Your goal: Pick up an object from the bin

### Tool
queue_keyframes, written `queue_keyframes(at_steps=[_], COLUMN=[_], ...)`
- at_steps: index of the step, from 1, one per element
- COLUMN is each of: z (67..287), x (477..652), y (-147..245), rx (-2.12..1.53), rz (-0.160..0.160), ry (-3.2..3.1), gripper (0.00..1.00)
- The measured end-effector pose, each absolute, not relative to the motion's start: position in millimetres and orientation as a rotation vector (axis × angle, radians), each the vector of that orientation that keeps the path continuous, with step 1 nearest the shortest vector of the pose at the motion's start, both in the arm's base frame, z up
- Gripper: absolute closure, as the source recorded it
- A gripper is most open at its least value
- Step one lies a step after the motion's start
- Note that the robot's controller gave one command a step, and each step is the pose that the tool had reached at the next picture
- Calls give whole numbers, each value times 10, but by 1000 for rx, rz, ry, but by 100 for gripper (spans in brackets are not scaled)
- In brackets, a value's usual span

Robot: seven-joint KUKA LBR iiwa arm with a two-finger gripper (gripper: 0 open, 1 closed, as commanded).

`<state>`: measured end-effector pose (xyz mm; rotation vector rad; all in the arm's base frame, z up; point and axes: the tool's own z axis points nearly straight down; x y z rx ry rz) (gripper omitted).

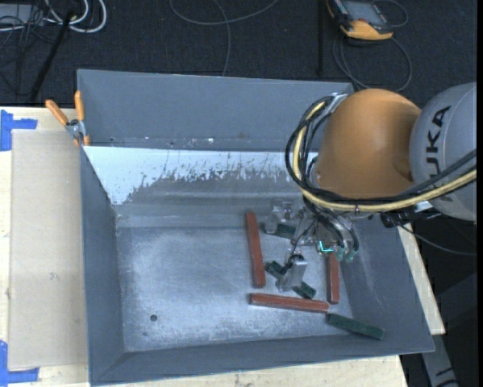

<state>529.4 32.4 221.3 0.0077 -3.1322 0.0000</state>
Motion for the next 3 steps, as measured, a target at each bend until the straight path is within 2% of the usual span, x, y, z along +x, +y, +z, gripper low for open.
queue_keyframes(at_steps=[1,2,3], z=[1009,691,699], x=[4758,5108,4970], y=[135,-176,-728], rx=[-1,101,-92], rz=[0,0,0], ry=[-3130,-3144,-3140], gripper=[0,0,0])
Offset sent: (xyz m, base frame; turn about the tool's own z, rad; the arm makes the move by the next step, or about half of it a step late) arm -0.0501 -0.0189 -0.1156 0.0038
